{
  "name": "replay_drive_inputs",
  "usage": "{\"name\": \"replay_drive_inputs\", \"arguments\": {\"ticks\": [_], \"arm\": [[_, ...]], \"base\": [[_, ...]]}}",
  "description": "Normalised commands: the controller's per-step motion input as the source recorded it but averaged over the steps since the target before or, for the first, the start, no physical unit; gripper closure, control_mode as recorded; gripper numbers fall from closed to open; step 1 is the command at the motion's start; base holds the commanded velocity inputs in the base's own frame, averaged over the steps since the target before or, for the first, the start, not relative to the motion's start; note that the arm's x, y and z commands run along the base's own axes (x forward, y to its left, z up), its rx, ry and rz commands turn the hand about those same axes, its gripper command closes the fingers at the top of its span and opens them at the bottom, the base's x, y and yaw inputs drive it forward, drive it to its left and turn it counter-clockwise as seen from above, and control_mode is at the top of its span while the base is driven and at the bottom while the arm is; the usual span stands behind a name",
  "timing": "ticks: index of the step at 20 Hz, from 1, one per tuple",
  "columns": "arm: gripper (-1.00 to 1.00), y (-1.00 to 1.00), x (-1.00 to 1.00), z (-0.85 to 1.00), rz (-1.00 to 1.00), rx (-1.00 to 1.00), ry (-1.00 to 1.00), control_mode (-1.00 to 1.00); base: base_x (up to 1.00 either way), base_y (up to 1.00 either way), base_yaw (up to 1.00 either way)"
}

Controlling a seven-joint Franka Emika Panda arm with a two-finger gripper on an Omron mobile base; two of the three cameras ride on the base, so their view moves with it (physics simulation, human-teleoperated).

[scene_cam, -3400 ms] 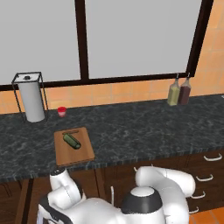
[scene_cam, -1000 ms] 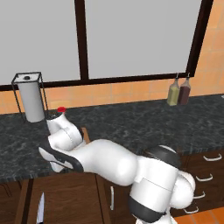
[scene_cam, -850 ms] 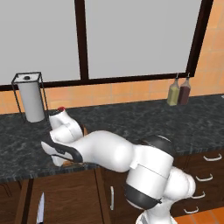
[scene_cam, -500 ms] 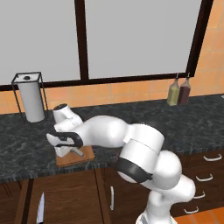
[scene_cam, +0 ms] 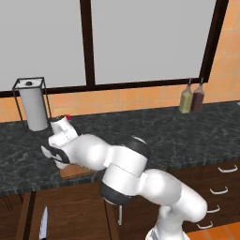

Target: Place the appropriate cutting tool for cutting the cucumber skin on the cutting board.

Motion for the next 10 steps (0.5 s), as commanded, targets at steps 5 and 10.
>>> {"name": "replay_drive_inputs", "arguments": {"ticks": [5, 10], "arm": [[-1.0, -0.22, -0.05, -0.08, -0.01, -0.01, 0.0, -1.0], [-1.0, -0.76, -0.35, 0.75, 0.0, 0.0, -0.09, -1.0]], "base": [[0.0, 0.0, 0.0], [0.0, 0.0, 0.0]]}}
